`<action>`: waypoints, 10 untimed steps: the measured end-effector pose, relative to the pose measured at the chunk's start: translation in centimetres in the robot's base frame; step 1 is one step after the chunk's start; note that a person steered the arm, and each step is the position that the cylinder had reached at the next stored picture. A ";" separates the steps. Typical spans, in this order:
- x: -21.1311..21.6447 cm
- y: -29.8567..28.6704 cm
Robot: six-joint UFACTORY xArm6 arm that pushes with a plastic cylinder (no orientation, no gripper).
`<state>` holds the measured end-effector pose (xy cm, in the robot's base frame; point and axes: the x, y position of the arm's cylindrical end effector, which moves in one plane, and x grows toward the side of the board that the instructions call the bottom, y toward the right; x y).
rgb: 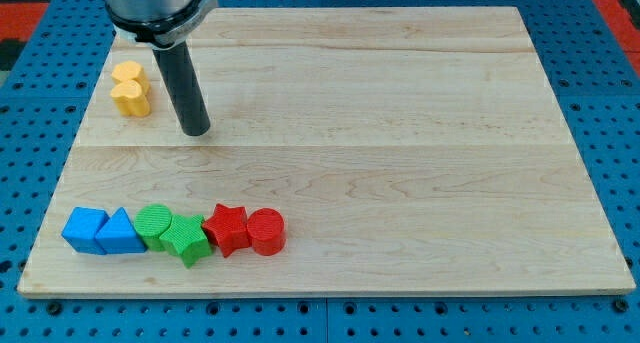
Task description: Point your arm above red star
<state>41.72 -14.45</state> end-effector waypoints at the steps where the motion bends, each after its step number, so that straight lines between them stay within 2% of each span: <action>1: 0.0 1.0; 5: 0.1 4.8; 7: 5.2 14.7; 8: 7.8 16.3; 9: 4.5 7.9; 10: 0.9 2.4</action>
<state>42.63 -12.07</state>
